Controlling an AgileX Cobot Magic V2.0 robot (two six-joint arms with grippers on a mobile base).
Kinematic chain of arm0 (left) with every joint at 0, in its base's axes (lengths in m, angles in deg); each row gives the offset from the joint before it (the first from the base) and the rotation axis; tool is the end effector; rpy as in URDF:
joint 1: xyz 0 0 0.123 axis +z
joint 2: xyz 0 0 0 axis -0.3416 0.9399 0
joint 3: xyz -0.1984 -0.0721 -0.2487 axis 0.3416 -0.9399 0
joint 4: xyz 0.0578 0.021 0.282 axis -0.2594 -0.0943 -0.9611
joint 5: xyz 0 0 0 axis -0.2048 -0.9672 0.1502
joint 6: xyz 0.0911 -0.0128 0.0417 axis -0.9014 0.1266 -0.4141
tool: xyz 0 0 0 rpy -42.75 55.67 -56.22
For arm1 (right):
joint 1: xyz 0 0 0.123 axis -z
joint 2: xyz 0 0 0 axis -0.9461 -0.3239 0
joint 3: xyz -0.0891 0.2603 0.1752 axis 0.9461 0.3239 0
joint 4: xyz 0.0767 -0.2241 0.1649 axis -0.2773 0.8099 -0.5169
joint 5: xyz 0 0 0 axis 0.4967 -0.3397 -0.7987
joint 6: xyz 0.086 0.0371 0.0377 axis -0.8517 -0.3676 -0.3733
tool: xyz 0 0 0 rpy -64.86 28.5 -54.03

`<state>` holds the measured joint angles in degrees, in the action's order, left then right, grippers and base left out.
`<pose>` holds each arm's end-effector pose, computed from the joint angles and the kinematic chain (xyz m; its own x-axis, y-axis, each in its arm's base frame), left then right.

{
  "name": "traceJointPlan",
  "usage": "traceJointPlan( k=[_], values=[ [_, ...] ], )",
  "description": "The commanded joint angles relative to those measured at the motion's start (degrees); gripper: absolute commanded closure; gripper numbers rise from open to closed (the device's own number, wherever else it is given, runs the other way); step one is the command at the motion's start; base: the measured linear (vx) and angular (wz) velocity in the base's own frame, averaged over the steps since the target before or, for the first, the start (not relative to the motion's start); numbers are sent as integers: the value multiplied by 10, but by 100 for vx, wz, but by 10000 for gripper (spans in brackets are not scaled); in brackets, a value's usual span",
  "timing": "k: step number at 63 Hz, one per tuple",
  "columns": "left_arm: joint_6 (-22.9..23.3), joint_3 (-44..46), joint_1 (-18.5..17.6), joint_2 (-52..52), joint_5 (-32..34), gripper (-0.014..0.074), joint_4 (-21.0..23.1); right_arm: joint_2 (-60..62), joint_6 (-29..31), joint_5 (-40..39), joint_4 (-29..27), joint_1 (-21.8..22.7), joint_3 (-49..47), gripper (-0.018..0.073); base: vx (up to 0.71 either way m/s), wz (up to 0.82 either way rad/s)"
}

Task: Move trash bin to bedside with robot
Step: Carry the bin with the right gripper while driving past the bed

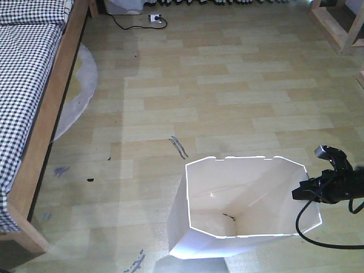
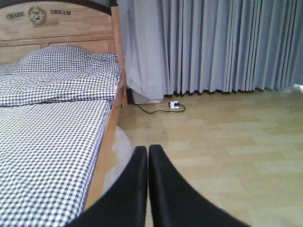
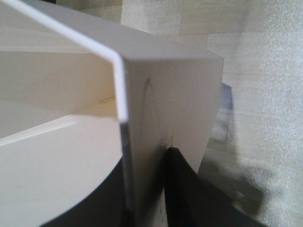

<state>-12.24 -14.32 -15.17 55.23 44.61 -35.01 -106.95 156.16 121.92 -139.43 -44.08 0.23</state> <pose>0.0617 0.0057 0.1907 -0.0443 -0.0229 -0.9988 -0.0890 0.9959 -0.0189 0.3245 -0.0975 -0.0207 -0.9611 0.0513 -0.2713 -0.1062 0.8383 0.5348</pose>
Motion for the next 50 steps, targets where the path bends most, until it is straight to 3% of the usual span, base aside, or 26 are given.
traceJointPlan(
  k=[1,50],
  values=[
    [3,14,-3,-3,42,603,1,37,-8,141,-34,1,-4,564,22,-6],
    [3,14,-3,-3,42,603,1,37,-8,141,-34,1,-4,564,21,1]
  ],
)
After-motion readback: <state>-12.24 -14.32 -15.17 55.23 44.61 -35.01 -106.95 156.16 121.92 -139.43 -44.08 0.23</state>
